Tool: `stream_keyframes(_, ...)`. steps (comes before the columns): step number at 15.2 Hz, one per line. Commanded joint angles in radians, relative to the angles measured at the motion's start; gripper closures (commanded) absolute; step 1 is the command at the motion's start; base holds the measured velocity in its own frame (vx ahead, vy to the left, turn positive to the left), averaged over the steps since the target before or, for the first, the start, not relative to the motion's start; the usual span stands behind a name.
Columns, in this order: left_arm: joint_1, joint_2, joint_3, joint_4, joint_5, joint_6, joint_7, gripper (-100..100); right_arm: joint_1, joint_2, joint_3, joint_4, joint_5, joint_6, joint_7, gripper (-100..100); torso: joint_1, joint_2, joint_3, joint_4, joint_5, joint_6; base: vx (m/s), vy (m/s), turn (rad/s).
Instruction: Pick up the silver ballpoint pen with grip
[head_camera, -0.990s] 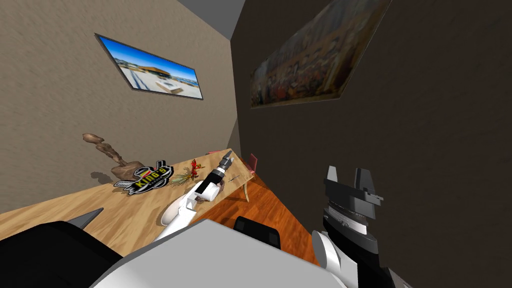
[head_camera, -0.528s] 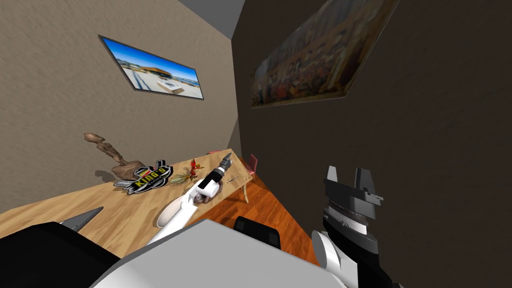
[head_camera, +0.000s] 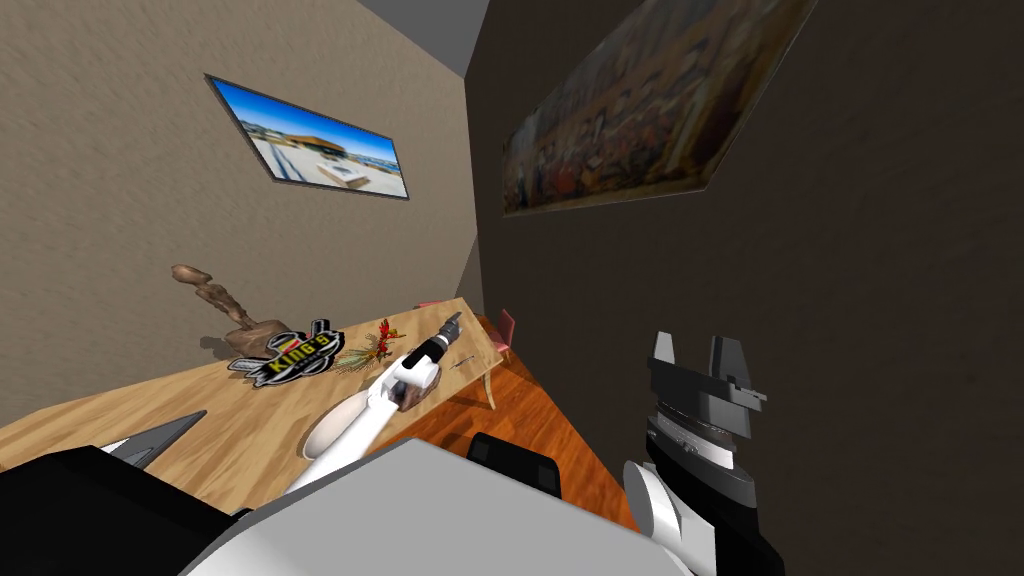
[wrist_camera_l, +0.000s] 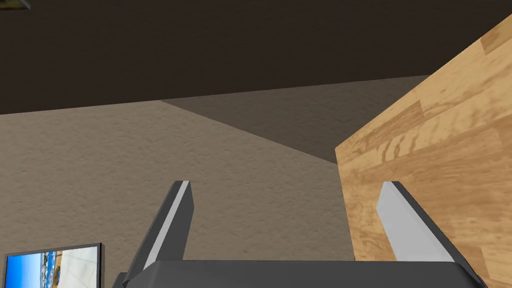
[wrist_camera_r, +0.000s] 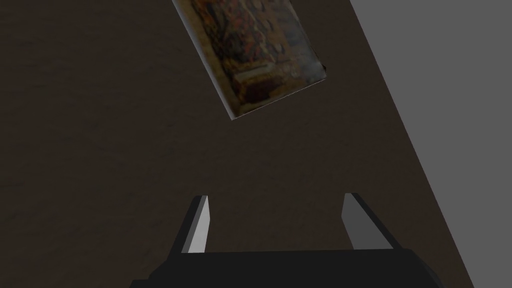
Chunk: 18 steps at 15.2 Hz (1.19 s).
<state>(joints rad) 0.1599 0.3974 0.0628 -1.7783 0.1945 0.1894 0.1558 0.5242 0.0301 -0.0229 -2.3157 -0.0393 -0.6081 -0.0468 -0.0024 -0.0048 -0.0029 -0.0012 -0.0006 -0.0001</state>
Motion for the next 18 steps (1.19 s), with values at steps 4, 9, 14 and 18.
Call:
stream_keyframes(4,-0.053,0.014,0.017,0.098,0.024,0.11,0.034,-100,0.0,0.0,0.0,0.0,0.0,0.0,0.0,0,0.0,0.0,0.0,0.0,0.0,0.0,0.054,-0.045,0.049)
stream_keyframes(9,-0.076,0.02,0.025,0.147,0.036,0.203,0.049,-100,0.0,0.0,0.0,0.0,0.0,0.0,0.0,0,0.0,-0.001,0.0,0.0,0.0,0.0,0.057,-0.045,0.051)
stream_keyframes(14,-0.121,0.03,0.04,0.236,0.06,0.303,0.08,-100,0.0,0.0,0.0,0.0,0.0,0.0,0.0,0,0.0,0.0,0.0,0.0,0.0,0.0,0.062,-0.049,0.05)
stream_keyframes(18,-0.143,0.035,0.048,0.28,0.071,0.377,0.095,-100,0.0,0.0,0.0,0.0,0.0,0.0,0.0,0,0.001,0.001,0.001,0.0,0.0,0.0,0.037,-0.032,0.039)
